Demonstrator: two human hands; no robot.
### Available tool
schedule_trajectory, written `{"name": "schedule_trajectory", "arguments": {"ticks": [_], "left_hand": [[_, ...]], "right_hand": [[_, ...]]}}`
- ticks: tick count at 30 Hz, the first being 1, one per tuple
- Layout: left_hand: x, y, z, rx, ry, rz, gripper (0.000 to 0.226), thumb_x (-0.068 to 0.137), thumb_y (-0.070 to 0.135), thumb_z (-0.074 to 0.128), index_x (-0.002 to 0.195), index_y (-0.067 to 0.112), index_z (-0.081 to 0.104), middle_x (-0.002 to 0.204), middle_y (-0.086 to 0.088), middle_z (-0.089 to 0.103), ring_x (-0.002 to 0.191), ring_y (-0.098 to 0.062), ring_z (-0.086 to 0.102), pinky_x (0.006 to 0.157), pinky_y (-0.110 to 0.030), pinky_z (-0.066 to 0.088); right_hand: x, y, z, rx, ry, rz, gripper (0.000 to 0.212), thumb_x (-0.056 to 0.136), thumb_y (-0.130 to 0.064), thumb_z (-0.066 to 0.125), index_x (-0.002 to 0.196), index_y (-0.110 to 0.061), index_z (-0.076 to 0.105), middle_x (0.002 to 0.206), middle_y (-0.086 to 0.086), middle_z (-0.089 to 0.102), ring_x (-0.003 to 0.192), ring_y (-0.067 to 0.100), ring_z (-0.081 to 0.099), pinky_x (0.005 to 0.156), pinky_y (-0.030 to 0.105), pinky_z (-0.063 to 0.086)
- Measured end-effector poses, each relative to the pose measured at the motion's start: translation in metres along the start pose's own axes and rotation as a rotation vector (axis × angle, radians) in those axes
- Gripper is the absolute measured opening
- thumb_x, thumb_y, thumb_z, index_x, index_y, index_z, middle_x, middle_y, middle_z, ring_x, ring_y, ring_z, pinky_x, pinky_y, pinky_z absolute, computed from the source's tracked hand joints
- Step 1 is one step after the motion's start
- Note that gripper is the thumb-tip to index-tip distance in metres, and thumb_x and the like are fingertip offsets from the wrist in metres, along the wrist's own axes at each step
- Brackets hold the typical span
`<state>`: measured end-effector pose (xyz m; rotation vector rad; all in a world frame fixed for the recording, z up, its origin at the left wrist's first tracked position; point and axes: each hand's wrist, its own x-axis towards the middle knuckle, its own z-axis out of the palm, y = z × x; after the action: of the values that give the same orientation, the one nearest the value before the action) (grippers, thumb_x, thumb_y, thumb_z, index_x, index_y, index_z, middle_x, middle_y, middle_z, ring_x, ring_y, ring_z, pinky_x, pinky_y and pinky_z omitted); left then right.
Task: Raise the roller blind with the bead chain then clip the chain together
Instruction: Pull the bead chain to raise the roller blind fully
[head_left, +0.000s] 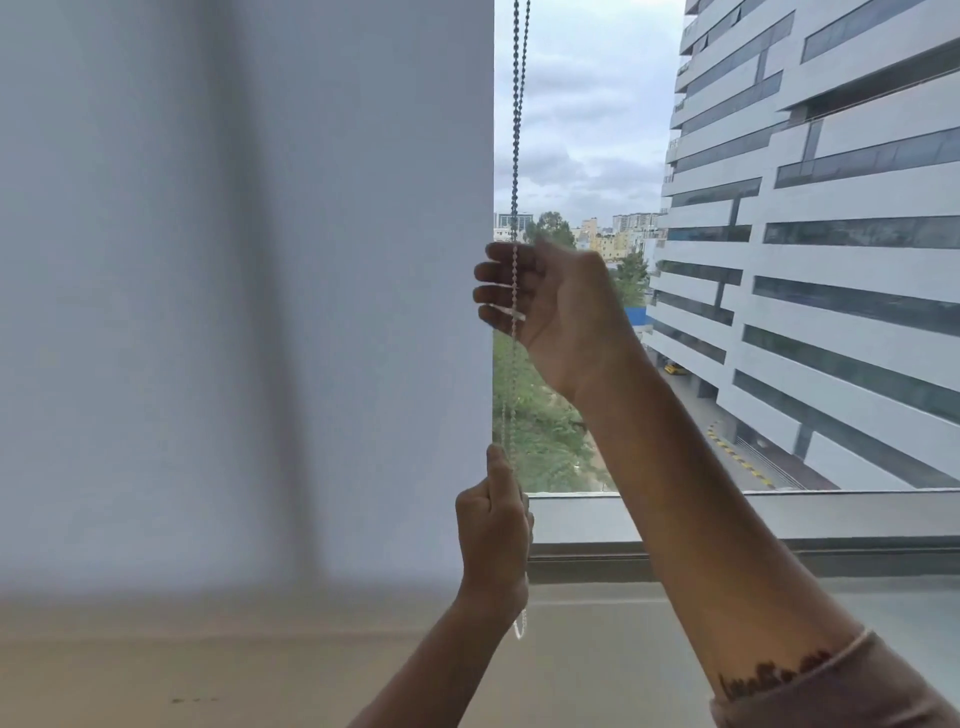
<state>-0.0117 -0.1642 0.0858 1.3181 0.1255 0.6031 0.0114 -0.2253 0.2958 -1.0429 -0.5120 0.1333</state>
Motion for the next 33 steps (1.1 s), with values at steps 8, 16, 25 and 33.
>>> {"name": "schedule_trajectory", "arguments": {"ticks": [8,16,25,33], "left_hand": [[-0.013,-0.033,-0.012,0.064,0.013,-0.015,0.075,0.115,0.047,0.044,0.062,-0.002,0.023,0.052,-0.004,0.022,0.044,-0.016,0.018,0.052,-0.033,0.018],[-0.028,-0.059,-0.032,0.198,-0.015,-0.114,0.075,0.114,0.047,0.046,0.064,-0.006,0.029,0.060,-0.011,0.029,0.056,-0.026,0.028,0.057,-0.037,0.027],[0.016,-0.033,-0.051,0.251,-0.139,-0.283,0.066,0.116,0.054,0.025,0.104,0.010,0.073,0.107,-0.009,0.079,0.100,-0.023,0.072,0.094,-0.038,0.053],[0.077,0.111,-0.020,0.046,-0.117,0.016,0.062,0.116,0.054,0.027,0.108,0.017,0.075,0.115,-0.010,0.079,0.108,-0.026,0.076,0.092,-0.038,0.059]], "right_hand": [[0.017,-0.031,0.025,0.056,0.140,0.016,0.050,0.112,-0.034,0.042,0.066,-0.017,0.055,0.051,-0.005,0.038,0.040,0.012,0.019,0.047,0.026,0.012],[0.006,0.014,0.015,0.104,0.253,-0.011,0.057,0.102,-0.023,0.051,0.047,-0.026,0.039,0.043,-0.011,0.028,0.036,0.011,0.013,0.040,0.022,0.009],[-0.020,0.075,-0.008,0.100,0.266,0.011,0.053,0.097,-0.023,0.055,0.044,-0.027,0.053,0.042,-0.012,0.028,0.034,0.009,0.016,0.036,0.019,0.013],[-0.040,0.125,-0.029,0.062,0.306,0.083,0.051,0.096,-0.025,0.057,0.045,-0.028,0.053,0.042,-0.010,0.029,0.033,0.010,0.019,0.036,0.023,0.014]]}}
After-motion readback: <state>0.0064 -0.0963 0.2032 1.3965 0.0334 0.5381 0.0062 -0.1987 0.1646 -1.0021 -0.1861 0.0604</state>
